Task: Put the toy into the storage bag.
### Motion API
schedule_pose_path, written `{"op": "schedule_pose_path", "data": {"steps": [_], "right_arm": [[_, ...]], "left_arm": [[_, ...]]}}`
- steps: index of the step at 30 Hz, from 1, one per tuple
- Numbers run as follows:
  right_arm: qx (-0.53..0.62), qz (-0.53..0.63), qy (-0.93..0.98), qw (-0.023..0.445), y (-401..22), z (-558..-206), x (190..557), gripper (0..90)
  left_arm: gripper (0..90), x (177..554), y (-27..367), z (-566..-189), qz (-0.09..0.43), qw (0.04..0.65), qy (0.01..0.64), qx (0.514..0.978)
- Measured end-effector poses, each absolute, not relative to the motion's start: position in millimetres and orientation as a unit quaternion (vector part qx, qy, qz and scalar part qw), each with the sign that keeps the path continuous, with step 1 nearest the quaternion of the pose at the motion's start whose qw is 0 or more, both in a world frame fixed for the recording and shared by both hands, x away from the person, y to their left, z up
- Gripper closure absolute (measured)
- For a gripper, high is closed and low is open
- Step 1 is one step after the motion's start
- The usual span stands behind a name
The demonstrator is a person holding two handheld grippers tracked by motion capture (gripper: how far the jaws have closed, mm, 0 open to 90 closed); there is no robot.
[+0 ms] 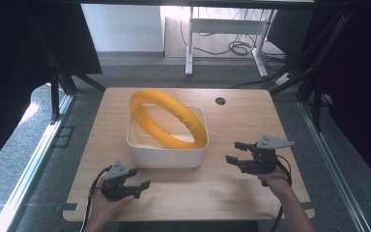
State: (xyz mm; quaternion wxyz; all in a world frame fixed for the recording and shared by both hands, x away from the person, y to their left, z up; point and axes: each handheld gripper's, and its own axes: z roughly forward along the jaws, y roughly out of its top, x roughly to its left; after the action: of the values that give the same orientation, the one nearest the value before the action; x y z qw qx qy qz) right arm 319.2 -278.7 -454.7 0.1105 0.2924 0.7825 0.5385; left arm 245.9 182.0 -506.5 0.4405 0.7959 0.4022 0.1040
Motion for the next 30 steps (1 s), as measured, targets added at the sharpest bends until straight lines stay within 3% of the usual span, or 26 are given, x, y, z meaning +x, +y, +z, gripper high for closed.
{"op": "schedule_pose_path", "data": {"steps": [11,30], "right_arm": [[0.322,0.501,0.796,0.109,-289.5,-485.3,317.8,30.2],[0.329,0.499,0.793,0.118,-290.9,-488.3,316.9,30.2]], "left_arm": [[28.8,246.0,182.7,-506.9,0.104,0.441,0.402,0.796],[28.8,246.1,183.3,-506.8,0.106,0.441,0.401,0.796]]}}
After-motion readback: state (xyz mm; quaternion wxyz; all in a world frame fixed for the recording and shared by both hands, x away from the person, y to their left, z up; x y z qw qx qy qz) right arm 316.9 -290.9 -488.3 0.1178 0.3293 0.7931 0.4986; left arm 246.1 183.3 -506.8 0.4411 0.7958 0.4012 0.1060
